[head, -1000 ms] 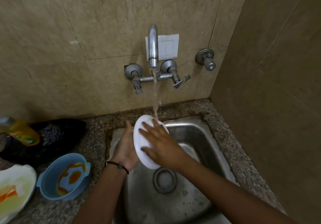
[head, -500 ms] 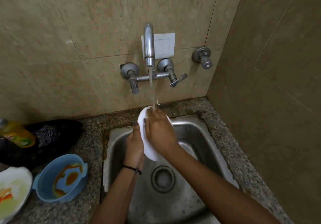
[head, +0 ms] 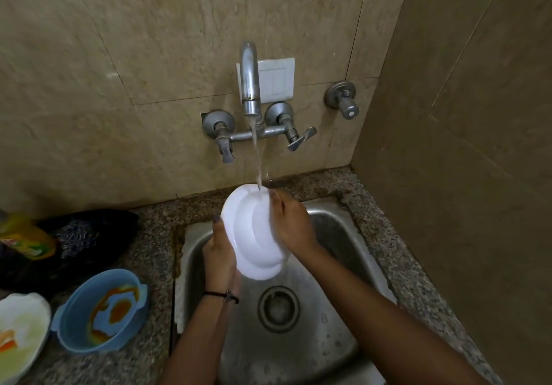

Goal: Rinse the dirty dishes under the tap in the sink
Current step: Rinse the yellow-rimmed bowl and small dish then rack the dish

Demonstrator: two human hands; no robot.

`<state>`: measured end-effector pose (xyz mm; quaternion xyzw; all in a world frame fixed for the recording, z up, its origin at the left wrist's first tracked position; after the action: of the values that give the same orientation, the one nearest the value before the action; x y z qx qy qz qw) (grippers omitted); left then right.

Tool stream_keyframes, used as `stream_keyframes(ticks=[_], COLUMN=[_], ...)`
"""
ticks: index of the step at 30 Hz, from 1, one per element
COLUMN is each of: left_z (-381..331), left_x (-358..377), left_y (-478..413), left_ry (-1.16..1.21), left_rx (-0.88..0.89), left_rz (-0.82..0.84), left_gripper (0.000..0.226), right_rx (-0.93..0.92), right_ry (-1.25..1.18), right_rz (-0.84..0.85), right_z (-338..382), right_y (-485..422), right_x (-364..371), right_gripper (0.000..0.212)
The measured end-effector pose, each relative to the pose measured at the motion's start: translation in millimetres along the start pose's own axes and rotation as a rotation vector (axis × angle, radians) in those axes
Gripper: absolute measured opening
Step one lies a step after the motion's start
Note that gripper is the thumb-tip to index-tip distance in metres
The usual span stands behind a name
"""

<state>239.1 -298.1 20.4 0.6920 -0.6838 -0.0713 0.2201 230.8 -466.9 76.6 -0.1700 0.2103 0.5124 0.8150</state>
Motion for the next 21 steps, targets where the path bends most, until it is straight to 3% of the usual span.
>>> stream_keyframes(ticks=[8, 11, 15, 19, 21], left_z=[24, 30, 42, 44, 40], left_x=[-1, 0, 0, 3, 6], left_y=[-6, -13, -15, -8, -10], left_ry=[0.311, 0.38, 0.362, 0.4, 0.418], left_rx=[-0.124, -0.18, -0.241, -0.263, -0.253], left_rz=[-0.057, -0.053, -0.047, -0.006, 0.044], left_gripper=[0.039, 0.045, 0.061, 0.057, 0.055], right_rx=[0.229, 0.055, -0.382, -0.407, -0.392], right_ry=[-0.353, -0.149, 0.357, 0.415, 0.507], right_rz=[-0.055, 0.001, 0.057, 0.266, 0.273], right_z=[-45, -24, 15, 34, 32], right_y=[42, 77, 96, 63, 41], right_x=[9, 24, 47, 58, 55], right_gripper=[0.036, 0.052, 0.053, 0.077, 0.079])
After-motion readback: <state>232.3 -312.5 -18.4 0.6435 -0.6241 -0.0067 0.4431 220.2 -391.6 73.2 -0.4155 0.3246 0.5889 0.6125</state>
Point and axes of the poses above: each hand's wrist, its own y-axis away from the middle knuckle, its own x-axis out of the palm, z = x × y, the point moved 9 cm from there along -y, towards the middle knuckle, and after that the axes turned 2 degrees about z, right-handed, at the moved point
